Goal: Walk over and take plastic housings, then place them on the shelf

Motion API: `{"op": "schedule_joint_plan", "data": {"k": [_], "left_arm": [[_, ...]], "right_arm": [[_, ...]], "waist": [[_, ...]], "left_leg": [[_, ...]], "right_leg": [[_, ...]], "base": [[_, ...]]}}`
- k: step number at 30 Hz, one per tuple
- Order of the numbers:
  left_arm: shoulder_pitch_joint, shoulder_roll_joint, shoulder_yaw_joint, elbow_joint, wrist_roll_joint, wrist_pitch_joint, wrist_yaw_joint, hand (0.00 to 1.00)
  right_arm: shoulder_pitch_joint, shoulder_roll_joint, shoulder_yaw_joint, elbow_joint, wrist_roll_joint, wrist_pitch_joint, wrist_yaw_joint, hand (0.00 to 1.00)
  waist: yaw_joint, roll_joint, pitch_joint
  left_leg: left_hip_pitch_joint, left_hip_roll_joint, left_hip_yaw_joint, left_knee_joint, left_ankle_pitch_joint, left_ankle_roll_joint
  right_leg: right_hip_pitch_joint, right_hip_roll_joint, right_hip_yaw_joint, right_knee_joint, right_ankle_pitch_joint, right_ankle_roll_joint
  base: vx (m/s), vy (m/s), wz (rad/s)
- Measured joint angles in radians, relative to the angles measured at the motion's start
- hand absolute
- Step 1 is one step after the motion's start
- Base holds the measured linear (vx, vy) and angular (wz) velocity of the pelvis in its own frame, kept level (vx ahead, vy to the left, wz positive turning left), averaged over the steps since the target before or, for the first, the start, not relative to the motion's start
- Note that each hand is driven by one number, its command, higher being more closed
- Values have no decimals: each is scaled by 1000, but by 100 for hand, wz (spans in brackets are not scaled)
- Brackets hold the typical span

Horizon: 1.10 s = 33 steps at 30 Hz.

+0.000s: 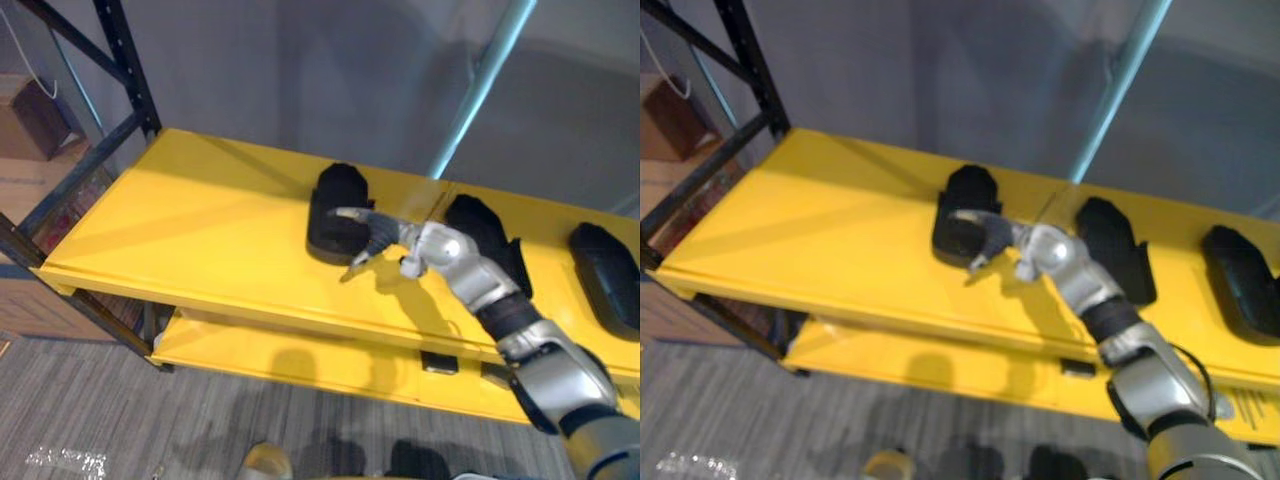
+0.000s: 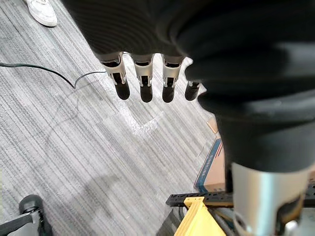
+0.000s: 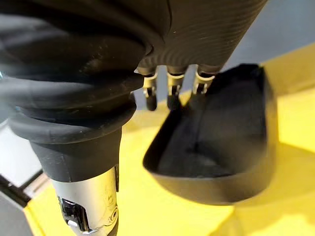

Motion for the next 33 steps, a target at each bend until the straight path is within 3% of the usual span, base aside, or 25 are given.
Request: {"op": "schedule_joint_plan", "data": {"k": [7, 15, 18, 23, 33], "left_arm": [[1, 4, -49, 11, 18, 97, -124, 0], [2, 14, -167, 33, 19, 226, -368, 0], [0, 18, -194, 36, 11, 257, -415, 0], [-3, 40, -217, 36, 6, 283, -455, 0], [-12, 49, -216, 58, 12, 304, -456, 0]], "right_arm": [[-1, 23, 11, 26, -18, 21, 14, 0], [-1, 31, 28, 32, -42, 24, 80, 0], [-1, 35, 31, 36, -56, 24, 100, 0], [-1, 46, 57, 40, -71, 47, 129, 0], [-37, 84, 68, 41, -75, 75, 194, 0]], "waist": [[2, 10, 7], [0, 16, 13], [-4, 18, 14], [-4, 20, 17], [-6, 23, 39]], "left_leg": [[2, -1, -17, -4, 3, -2], [4, 3, -6, -18, 10, -3], [5, 5, 9, -19, 10, -3], [19, 8, 30, -22, 10, -3], [17, 8, 32, -23, 10, -3]], "right_leg": [[13, 1, -13, -2, -2, -2], [1, 1, -7, -2, -1, -2], [-4, 0, 1, -1, -1, -2], [-2, 1, 19, 2, -1, -2], [-2, 0, 19, 2, 5, -2]], "base": [[-15, 14, 7], [4, 6, -2], [12, 28, -10], [-6, 26, -10], [-21, 15, -1]]}}
